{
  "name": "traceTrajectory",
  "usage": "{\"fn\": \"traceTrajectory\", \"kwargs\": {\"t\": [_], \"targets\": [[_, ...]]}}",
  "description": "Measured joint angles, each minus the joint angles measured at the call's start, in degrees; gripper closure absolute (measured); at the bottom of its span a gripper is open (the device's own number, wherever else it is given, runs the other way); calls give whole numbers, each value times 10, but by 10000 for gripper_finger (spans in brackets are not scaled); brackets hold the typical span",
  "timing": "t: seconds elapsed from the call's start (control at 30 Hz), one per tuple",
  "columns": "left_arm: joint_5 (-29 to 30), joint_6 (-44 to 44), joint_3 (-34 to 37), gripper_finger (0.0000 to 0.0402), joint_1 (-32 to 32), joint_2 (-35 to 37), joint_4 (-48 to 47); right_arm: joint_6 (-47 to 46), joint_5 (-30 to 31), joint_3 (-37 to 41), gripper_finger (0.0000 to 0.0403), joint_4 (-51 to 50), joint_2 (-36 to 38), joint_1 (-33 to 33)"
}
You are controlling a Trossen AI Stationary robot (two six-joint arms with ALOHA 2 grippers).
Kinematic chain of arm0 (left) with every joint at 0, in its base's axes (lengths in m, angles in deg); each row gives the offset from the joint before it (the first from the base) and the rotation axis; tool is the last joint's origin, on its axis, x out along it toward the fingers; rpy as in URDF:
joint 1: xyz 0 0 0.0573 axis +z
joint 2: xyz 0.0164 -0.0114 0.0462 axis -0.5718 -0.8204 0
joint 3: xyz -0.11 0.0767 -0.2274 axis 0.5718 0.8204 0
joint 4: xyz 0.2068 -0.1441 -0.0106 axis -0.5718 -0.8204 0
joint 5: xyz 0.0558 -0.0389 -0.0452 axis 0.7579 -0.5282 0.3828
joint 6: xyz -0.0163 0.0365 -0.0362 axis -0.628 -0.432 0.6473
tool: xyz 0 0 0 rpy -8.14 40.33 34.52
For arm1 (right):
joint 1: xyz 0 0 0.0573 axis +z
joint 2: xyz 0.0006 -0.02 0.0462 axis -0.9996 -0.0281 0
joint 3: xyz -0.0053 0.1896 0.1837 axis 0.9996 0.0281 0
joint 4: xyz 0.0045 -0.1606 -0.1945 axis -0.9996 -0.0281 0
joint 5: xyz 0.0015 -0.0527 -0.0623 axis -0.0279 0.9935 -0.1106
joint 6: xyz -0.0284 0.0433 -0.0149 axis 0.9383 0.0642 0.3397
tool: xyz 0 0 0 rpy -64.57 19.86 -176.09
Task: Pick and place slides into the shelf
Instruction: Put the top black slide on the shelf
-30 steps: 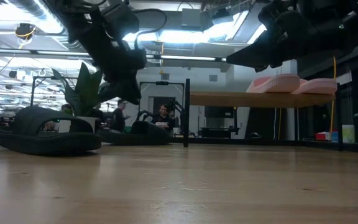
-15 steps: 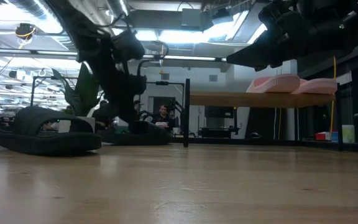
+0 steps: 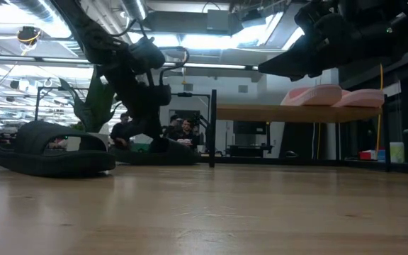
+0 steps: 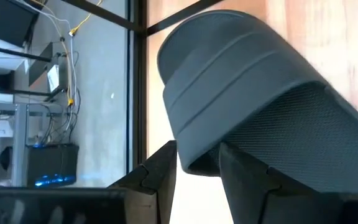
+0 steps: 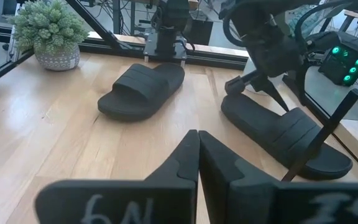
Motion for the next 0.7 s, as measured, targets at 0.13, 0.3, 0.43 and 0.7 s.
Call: {"fn": "traceTrajectory", "kwargs": {"t": [0.13,0.3,0.43,0.7], "targets": [[-23,3,0,289,1,0,0,0,0,0,391,0,0,0],[-31,3,0,289,4,-4,4,-1,0,0,391,0,0,0],[-10,3,0,289,12,-4,3,-1,0,0,391,-1,0,0],[-12,3,0,289,26,-4,2,-1,0,0,391,-1,0,0]]}}
